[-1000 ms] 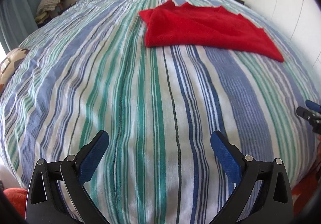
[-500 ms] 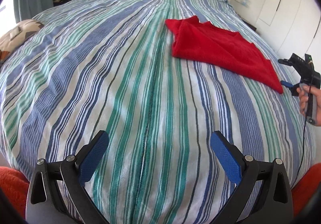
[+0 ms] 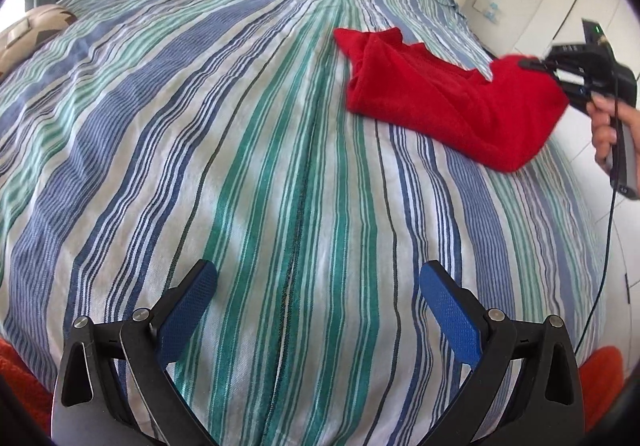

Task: Fold small clothes
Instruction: 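Reach the right gripper to the red sweater's side edge and close on it, then fold the held side across the sweater with the right gripper and open it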

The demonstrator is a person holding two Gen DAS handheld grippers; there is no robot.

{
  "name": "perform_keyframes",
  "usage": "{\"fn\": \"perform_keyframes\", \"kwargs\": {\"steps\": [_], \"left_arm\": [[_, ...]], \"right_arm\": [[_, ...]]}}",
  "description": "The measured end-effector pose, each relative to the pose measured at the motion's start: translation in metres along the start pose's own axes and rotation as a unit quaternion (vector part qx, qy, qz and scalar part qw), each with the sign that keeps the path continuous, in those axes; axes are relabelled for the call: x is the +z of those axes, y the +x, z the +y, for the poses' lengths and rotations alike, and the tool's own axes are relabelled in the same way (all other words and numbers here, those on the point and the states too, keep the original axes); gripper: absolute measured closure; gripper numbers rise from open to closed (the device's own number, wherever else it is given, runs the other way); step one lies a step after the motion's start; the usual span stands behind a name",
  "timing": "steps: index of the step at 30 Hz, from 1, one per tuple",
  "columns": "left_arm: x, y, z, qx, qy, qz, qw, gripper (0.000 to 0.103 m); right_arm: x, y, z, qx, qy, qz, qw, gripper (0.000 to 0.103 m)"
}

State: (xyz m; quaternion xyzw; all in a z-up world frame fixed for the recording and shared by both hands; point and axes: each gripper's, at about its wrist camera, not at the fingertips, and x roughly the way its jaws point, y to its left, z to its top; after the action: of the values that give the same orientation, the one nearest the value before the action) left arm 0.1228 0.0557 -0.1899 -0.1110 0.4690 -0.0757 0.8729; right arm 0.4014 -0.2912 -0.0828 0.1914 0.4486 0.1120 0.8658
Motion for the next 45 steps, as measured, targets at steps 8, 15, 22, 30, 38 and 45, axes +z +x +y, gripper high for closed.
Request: {"fn": "perform_keyframes", "kwargs": {"steps": [8, 15, 22, 30, 38, 45], "left_arm": [[0.003, -0.005, 0.018, -0.004, -0.030, 0.002, 0.9995, 0.001], [0.008, -0.008, 0.029, -0.014, -0.054, 0.004, 0.9984, 0.001], [0.009, -0.004, 0.024, -0.025, -0.054, 0.015, 0.9981, 0.001], [0.003, 0.002, 0.014, 0.004, -0.020, 0.013, 0.9997, 0.001], [0.004, 0.007, 0.012, 0.008, -0.015, 0.017, 0.9997, 0.001], [0.002, 0.006, 0.009, 0.011, -0.010, 0.016, 0.9998, 0.001]], "right_arm": [[-0.031, 0.116, 0.123, 0.032, -0.052, 0.089, 0.994, 0.082], [-0.067, 0.112, 0.121, 0.193, 0.006, 0.149, 0.970, 0.041], [-0.061, 0.080, 0.111, 0.060, -0.103, 0.086, 0.989, 0.057], [-0.166, 0.152, 0.163, 0.005, -0.270, 0.141, 0.953, 0.091], [-0.163, 0.081, 0.162, 0.018, -0.294, 0.036, 0.955, 0.082], [-0.163, 0.065, 0.149, -0.021, -0.290, 0.012, 0.957, 0.071]]}}
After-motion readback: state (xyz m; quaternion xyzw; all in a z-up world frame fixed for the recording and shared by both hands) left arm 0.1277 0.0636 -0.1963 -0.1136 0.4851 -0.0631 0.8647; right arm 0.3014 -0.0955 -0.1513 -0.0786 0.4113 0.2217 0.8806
